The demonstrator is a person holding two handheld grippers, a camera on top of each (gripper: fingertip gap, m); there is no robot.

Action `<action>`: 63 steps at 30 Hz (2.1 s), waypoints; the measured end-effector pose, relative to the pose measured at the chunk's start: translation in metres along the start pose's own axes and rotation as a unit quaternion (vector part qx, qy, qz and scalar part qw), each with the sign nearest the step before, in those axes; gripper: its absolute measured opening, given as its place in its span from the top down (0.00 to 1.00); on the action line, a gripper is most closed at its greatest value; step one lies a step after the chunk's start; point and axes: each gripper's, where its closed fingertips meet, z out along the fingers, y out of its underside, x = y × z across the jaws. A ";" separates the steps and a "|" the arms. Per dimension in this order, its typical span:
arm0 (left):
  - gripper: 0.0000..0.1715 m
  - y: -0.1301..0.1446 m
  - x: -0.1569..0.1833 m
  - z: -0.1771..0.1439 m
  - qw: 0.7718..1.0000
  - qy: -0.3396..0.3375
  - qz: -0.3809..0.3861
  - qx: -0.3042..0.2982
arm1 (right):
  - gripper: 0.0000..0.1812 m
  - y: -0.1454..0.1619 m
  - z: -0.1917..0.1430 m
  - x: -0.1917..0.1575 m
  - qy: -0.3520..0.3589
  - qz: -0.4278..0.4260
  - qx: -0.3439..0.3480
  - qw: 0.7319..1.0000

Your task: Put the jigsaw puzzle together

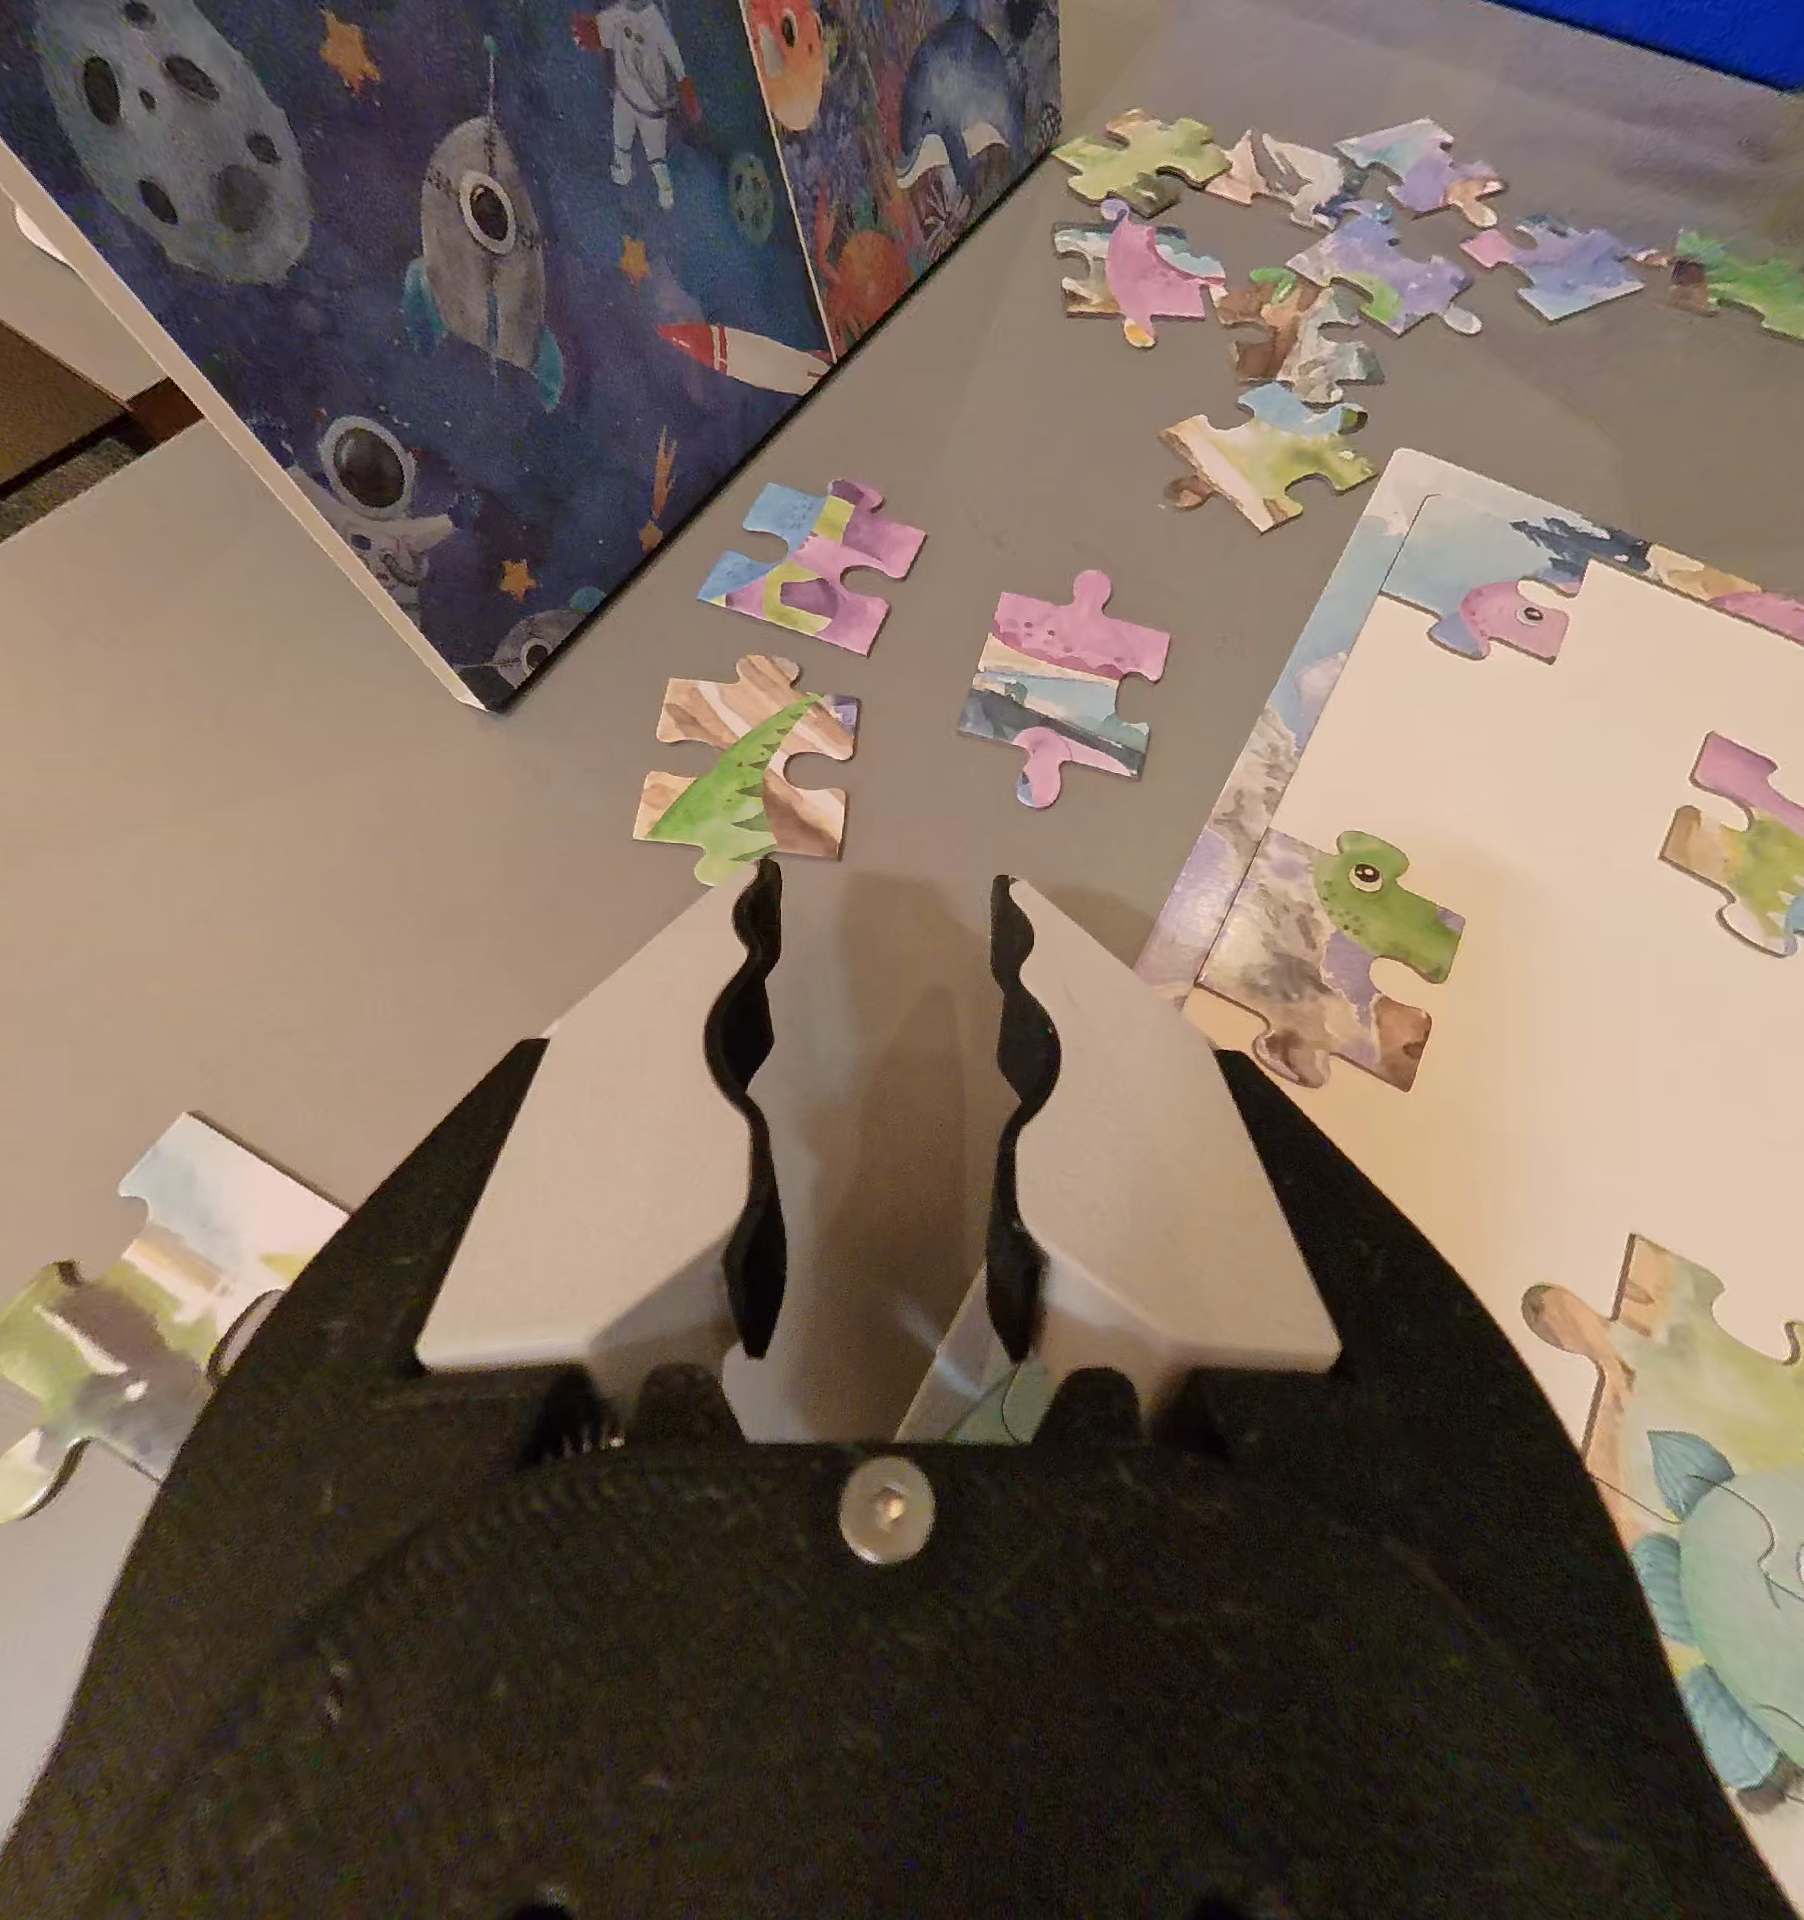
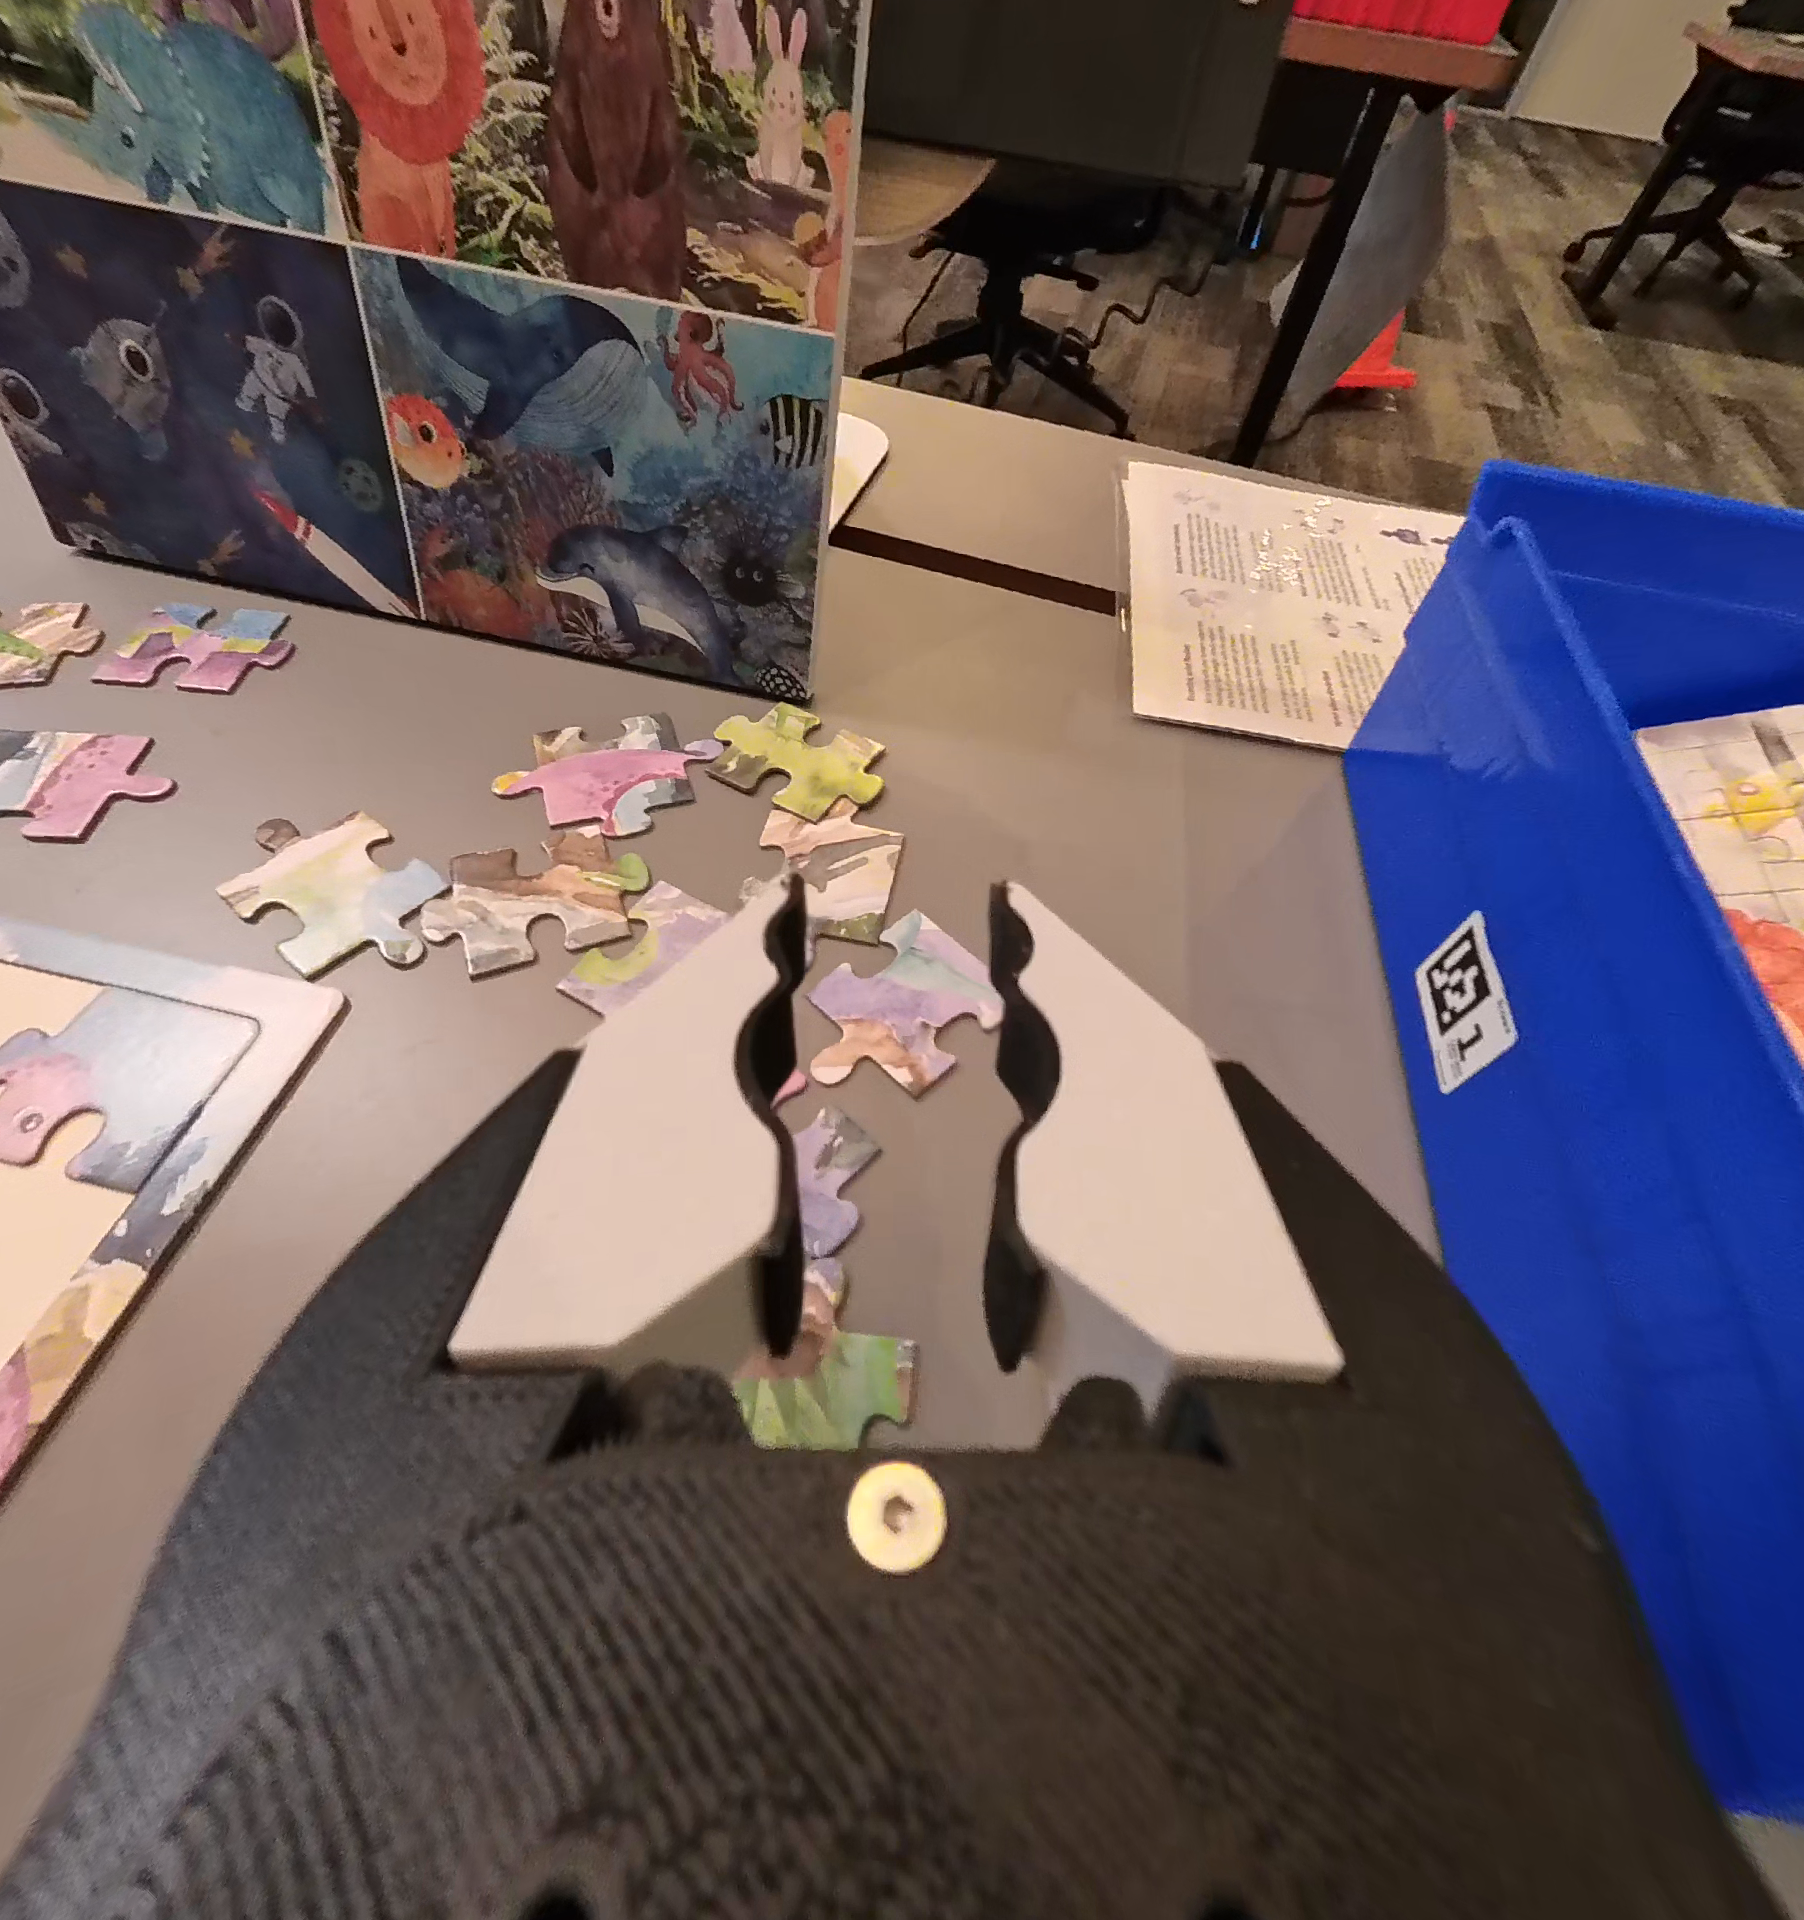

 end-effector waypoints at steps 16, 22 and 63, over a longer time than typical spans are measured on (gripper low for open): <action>0.76 0.001 0.000 0.001 1.000 -0.002 0.002 -0.005 | 0.83 0.001 0.001 -0.006 -0.024 0.018 0.000 1.000; 0.76 0.002 0.000 0.002 1.000 -0.003 0.004 -0.008 | 0.82 0.015 0.013 -0.029 -0.078 0.022 -0.036 0.996; 0.75 0.004 0.001 0.003 1.000 -0.013 0.018 -0.017 | 0.98 0.039 0.029 -0.085 -0.164 -0.014 -0.106 0.981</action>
